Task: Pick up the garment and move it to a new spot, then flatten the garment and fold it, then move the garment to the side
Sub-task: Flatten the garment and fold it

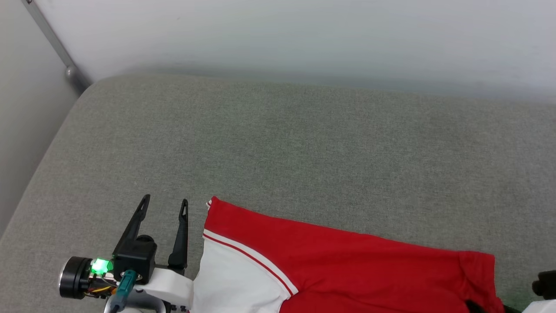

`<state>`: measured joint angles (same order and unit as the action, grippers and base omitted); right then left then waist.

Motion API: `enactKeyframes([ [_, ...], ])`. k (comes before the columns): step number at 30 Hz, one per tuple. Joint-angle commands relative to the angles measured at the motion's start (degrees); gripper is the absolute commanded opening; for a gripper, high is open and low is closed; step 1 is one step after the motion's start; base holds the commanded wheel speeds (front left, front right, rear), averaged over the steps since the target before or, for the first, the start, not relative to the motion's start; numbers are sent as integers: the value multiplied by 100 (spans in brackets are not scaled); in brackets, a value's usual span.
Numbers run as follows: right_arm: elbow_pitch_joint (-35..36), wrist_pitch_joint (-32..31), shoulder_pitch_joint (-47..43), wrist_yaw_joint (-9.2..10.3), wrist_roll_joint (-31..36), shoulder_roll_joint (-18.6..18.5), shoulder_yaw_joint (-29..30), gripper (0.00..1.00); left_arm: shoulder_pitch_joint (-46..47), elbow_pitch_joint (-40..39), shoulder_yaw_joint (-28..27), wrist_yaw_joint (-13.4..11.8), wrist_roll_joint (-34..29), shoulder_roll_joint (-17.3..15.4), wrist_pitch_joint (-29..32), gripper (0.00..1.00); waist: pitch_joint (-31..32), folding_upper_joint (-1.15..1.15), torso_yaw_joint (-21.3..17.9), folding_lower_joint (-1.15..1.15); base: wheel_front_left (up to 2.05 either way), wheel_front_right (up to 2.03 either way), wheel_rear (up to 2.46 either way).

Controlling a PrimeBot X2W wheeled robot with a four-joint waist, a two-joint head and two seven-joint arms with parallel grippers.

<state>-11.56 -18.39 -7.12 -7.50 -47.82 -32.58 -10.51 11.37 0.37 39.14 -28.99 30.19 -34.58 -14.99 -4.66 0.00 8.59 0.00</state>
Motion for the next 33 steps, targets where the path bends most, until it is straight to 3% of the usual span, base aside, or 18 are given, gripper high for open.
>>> enactKeyframes([
  [1, -82, -120, -41, 2, 10, 115, -118, 100, -170, 6, -229, 69, -188, 142, -25, 100, -54, 0, 30, 0, 0, 0, 0],
  [12, -557, -497, 318, -8, -60, 618, -803, 100, -916, 49, -1523, 615, -1259, 1150, -25, 100, -161, 0, 25, 0, 0, 0, 0],
  [13, -584, -507, 376, -12, -69, 632, -839, 59, -974, 63, -1638, 678, -1351, 1236, -25, 100, -143, 0, 21, 0, 0, 0, 0],
  [14, -589, -480, 433, -12, -80, 635, -876, 0, -1034, 72, -1741, 729, -1434, 1327, -25, 100, -120, 0, 15, 0, 0, 0, 0],
  [19, -525, -345, 584, -16, -122, 447, -851, 0, -1268, 92, -2079, 956, -1772, 1614, -25, 100, 9, 0, -25, 0, 0, 0, 0],
  [25, -318, -210, 633, 2, -206, -42, -575, 0, -1585, 100, -2423, 1246, -2179, 1911, -25, 100, 199, 0, -163, 0, 0, 0, 0],
  [33, -318, -371, 200, 3, -461, -725, 219, 0, -1851, 69, -2727, 1503, -2525, 2167, -19, 100, 302, 0, -356, 0, 0, 0, 0],
])
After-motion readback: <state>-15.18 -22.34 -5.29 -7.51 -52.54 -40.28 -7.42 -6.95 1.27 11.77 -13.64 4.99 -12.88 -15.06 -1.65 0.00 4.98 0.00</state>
